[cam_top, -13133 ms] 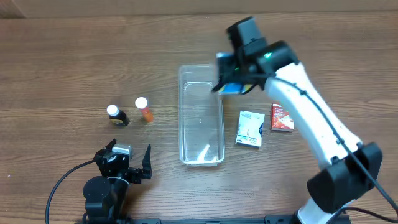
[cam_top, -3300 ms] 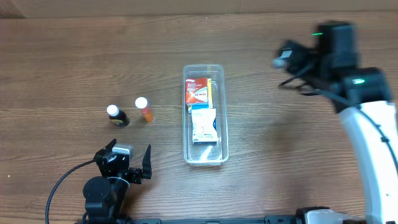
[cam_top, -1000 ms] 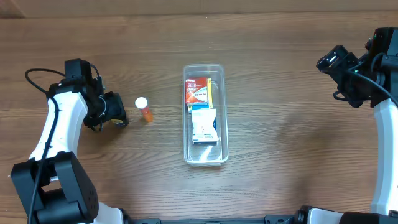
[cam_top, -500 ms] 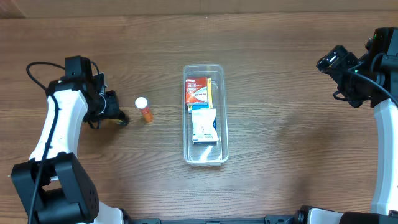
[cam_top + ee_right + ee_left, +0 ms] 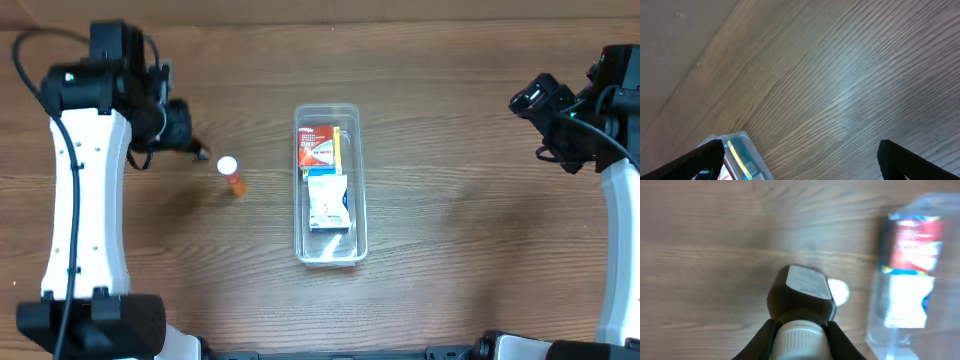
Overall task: Pack container
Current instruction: 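Carry the brown bottle into the container's near end and release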
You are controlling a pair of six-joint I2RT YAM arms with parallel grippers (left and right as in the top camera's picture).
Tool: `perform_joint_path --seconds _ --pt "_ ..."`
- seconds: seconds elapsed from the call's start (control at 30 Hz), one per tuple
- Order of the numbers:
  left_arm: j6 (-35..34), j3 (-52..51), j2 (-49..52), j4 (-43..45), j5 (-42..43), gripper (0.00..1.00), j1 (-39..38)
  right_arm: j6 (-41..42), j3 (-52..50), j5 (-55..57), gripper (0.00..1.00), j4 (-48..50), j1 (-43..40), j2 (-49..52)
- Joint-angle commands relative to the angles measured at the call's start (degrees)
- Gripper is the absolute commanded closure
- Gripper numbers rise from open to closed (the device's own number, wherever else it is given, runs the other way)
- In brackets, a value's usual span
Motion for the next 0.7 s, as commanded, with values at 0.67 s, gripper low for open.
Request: perform_joint_path --seconds 0.67 --pt "-25.92 -19.3 -2.19 13.75 -2.84 0.8 -48.96 0.26 0.42 -0.5 0.0 0.31 -0.17 0.07"
